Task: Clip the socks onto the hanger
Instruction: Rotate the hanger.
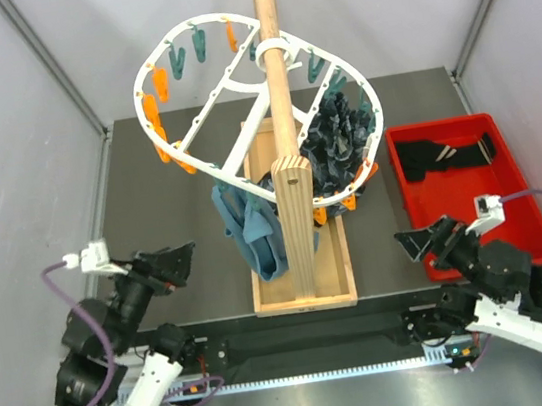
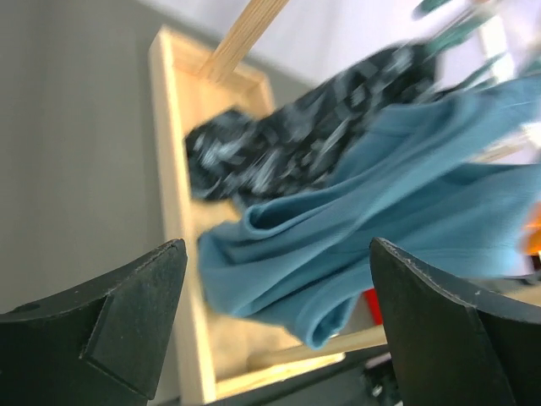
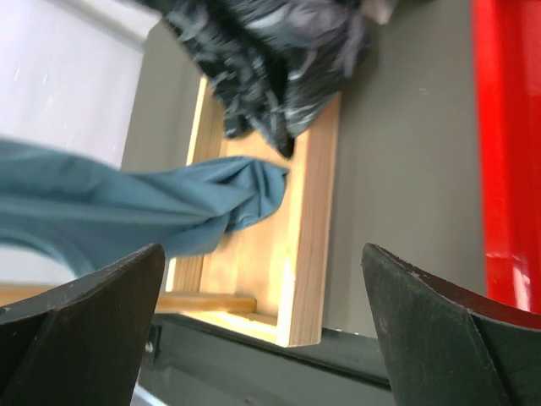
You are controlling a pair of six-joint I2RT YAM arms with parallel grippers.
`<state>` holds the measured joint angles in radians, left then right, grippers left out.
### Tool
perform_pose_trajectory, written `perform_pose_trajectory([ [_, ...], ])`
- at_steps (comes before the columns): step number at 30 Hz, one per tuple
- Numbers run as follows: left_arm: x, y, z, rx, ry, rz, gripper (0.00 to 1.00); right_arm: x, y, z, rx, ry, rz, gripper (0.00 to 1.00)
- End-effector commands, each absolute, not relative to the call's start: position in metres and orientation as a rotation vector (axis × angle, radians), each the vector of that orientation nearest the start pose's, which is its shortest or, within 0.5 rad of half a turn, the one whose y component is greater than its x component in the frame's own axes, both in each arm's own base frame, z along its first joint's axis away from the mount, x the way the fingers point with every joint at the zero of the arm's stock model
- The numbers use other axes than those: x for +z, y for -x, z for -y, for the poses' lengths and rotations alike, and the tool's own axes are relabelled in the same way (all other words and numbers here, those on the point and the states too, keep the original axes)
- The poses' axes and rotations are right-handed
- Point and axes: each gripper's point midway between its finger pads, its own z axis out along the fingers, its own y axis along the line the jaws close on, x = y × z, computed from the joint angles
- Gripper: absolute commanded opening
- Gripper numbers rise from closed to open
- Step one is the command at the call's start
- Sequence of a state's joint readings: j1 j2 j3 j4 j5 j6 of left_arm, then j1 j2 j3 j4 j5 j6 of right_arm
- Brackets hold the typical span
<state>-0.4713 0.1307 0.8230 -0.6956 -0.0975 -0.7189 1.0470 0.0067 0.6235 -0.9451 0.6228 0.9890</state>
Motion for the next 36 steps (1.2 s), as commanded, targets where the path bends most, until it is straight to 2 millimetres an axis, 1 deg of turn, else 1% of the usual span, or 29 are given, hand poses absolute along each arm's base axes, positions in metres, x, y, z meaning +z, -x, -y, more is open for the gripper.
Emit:
perform_pose_trajectory([
  [1, 0.289, -0.154, 0.098, -0.793, 0.230, -1.801, 0.93, 0.240, -0.126, -0.102, 0.972, -0.221, -1.773, 1.00],
  [2, 0.285, -0.155, 0.106, -0.816, 0.207, -1.832, 0.92, 0.235, -0.127, -0.111, 0.943, -0.170, -1.820, 1.00],
  [3, 0.278, -0.160, 0.110, -0.810, 0.208, -1.871, 0.91, 0.237, -0.129, -0.118, 0.921, -0.125, -1.828, 1.00],
  [4, 0.277, -0.160, 0.118, -0.843, 0.184, -1.887, 0.90, 0.237, -0.131, -0.126, 0.905, -0.082, -1.849, 1.00],
  [5, 0.280, -0.162, 0.122, -0.864, 0.174, -1.876, 0.90, 0.224, -0.131, -0.147, 0.865, 0.014, -1.942, 1.00],
  [6, 0.276, -0.162, 0.128, -0.889, 0.158, -1.890, 0.89, 0.218, -0.132, -0.158, 0.831, 0.106, -1.974, 1.00],
  [7, 0.277, -0.163, 0.131, -0.911, 0.158, -1.880, 0.88, 0.224, -0.134, -0.173, 0.847, 0.156, -1.980, 1.00],
  [8, 0.278, -0.165, 0.135, -0.937, 0.150, -1.862, 0.87, 0.205, -0.134, -0.193, 0.808, 0.249, -2.076, 1.00],
  [9, 0.280, -0.163, 0.139, -0.970, 0.136, -1.847, 0.86, 0.201, -0.135, -0.202, 0.794, 0.309, -2.092, 1.00],
  [10, 0.282, -0.162, 0.141, -0.994, 0.142, -1.836, 0.85, 0.205, -0.139, -0.217, 0.824, 0.336, -2.070, 1.00],
  [11, 0.278, -0.162, 0.142, -1.003, 0.145, -1.838, 0.84, 0.198, -0.138, -0.229, 0.835, 0.382, -2.093, 1.00],
  [13, 0.281, -0.159, 0.143, -1.030, 0.142, -1.817, 0.83, 0.197, -0.138, -0.243, 0.876, 0.430, -2.062, 1.00],
  [14, 0.281, -0.157, 0.143, -1.032, 0.141, -1.817, 0.83, 0.210, -0.138, -0.255, 0.946, 0.452, -1.995, 1.00],
  [16, 0.278, -0.154, 0.141, -1.026, 0.141, -1.823, 0.82, 0.214, -0.135, -0.265, 1.006, 0.482, -1.950, 1.00],
  [17, 0.277, -0.154, 0.140, -1.022, 0.139, -1.824, 0.82, 0.227, -0.134, -0.275, 1.070, 0.494, -1.888, 1.00],
  [18, 0.277, -0.152, 0.139, -1.023, 0.136, -1.822, 0.82, 0.229, -0.133, -0.279, 1.096, 0.503, -1.866, 0.99],
  [20, 0.274, -0.151, 0.140, -1.024, 0.128, -1.826, 0.81, 0.224, -0.132, -0.288, 1.124, 0.523, -1.842, 0.96],
  [21, 0.274, -0.150, 0.140, -1.027, 0.126, -1.822, 0.79, 0.235, -0.129, -0.296, 1.179, 0.538, -1.783, 0.94],
  [22, 0.275, -0.150, 0.140, -1.029, 0.124, -1.814, 0.79, 0.228, -0.129, -0.299, 1.181, 0.549, -1.785, 0.90],
  [23, 0.272, -0.151, 0.141, -1.030, 0.123, -1.820, 0.79, 0.228, -0.128, -0.303, 1.193, 0.556, -1.776, 0.89],
  [24, 0.272, -0.150, 0.141, -1.033, 0.123, -1.818, 0.78, 0.236, -0.126, -0.309, 1.225, 0.554, -1.733, 0.88],
  [25, 0.272, -0.150, 0.142, -1.038, 0.123, -1.820, 0.78, 0.231, -0.126, -0.311, 1.226, 0.557, -1.734, 0.84],
  [27, 0.271, -0.150, 0.142, -1.046, 0.130, -1.823, 0.77, 0.220, -0.133, -0.314, 1.192, 0.522, -1.753, 0.80],
  [28, 0.271, -0.150, 0.143, -1.049, 0.131, -1.823, 0.76, 0.222, -0.136, -0.316, 1.195, 0.500, -1.733, 0.77],
  [30, 0.273, -0.148, 0.146, -1.082, 0.130, -1.818, 0.74, 0.217, -0.139, -0.315, 1.187, 0.485, -1.721, 0.76],
  [32, 0.274, -0.147, 0.150, -1.117, 0.120, -1.804, 0.72, 0.217, -0.142, -0.319, 1.179, 0.500, -1.691, 0.76],
  [33, 0.274, -0.145, 0.153, -1.140, 0.116, -1.803, 0.71, 0.219, -0.145, -0.320, 1.163, 0.500, -1.693, 0.76],
  [34, 0.272, -0.145, 0.154, -1.151, 0.117, -1.807, 0.71, 0.215, -0.147, -0.320, 1.143, 0.497, -1.711, 0.79],
  [36, 0.270, -0.144, 0.160, -1.185, 0.110, -1.815, 0.70, 0.207, -0.156, -0.314, 1.086, 0.446, -1.747, 0.80],
])
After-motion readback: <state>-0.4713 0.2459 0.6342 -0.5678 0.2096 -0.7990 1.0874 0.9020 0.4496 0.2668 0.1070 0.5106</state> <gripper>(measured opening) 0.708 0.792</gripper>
